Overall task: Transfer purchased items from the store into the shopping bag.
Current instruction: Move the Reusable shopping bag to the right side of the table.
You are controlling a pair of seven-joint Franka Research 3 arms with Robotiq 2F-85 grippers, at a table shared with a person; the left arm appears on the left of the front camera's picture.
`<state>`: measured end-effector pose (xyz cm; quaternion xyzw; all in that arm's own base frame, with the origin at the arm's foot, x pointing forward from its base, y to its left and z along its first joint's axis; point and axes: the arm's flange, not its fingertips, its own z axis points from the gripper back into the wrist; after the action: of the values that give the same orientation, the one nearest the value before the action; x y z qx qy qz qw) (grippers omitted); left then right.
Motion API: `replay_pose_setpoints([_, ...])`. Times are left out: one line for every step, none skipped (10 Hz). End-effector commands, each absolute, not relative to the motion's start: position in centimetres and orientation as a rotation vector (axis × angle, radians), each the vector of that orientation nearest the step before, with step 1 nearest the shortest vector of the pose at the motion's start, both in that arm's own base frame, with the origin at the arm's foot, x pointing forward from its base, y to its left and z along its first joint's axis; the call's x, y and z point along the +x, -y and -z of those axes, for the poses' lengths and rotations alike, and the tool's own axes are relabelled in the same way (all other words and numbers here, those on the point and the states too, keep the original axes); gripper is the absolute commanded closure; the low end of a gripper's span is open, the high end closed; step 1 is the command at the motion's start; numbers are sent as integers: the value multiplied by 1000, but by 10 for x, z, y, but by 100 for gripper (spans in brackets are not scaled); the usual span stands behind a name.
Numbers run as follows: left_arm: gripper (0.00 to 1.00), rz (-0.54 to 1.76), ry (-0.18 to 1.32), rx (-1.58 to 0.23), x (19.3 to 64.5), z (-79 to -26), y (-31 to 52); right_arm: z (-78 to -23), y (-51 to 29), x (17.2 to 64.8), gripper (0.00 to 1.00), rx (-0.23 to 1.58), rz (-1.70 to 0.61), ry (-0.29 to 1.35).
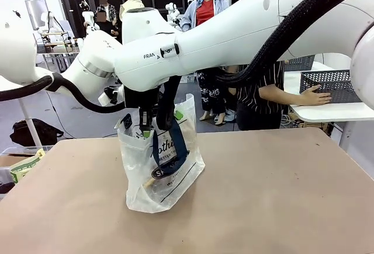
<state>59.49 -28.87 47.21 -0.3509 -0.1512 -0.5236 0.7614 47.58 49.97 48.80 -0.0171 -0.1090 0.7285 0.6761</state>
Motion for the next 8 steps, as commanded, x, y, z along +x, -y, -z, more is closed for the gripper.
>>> replay_pose_setpoints([100, 1128, 301, -754, 593, -471, 290, -486, -496, 473, 100, -67, -1608, 289])
replay_pose_setpoints([100, 1127, 299, -752, 593, -471, 290, -486, -496, 473, 100, -66, -1607, 289])
replay_pose_setpoints([100, 1125, 299, -751, 593, -471, 290, -487, -496, 472, 100, -66, -1607, 287])
replay_pose_setpoints([100, 1125, 297, -749, 593, -471, 290, -488, -495, 471, 86, -68, -1601, 281])
replay_pose_setpoints([100, 1124, 296, -748, 593, -470, 290, -490, -493, 469, 67, -66, -1594, 287])
replay_pose_setpoints([100, 1121, 293, -748, 594, -470, 290, -492, -489, 466, 48, -69, -1584, 292])
replay_pose_setpoints([100, 1117, 292, -752, 594, -470, 289, -494, -486, 463, 29, -71, -1576, 297])
replay_pose_setpoints([100, 1113, 292, -753, 595, -470, 289, -495, -483, 461, 9, -74, -1569, 302])
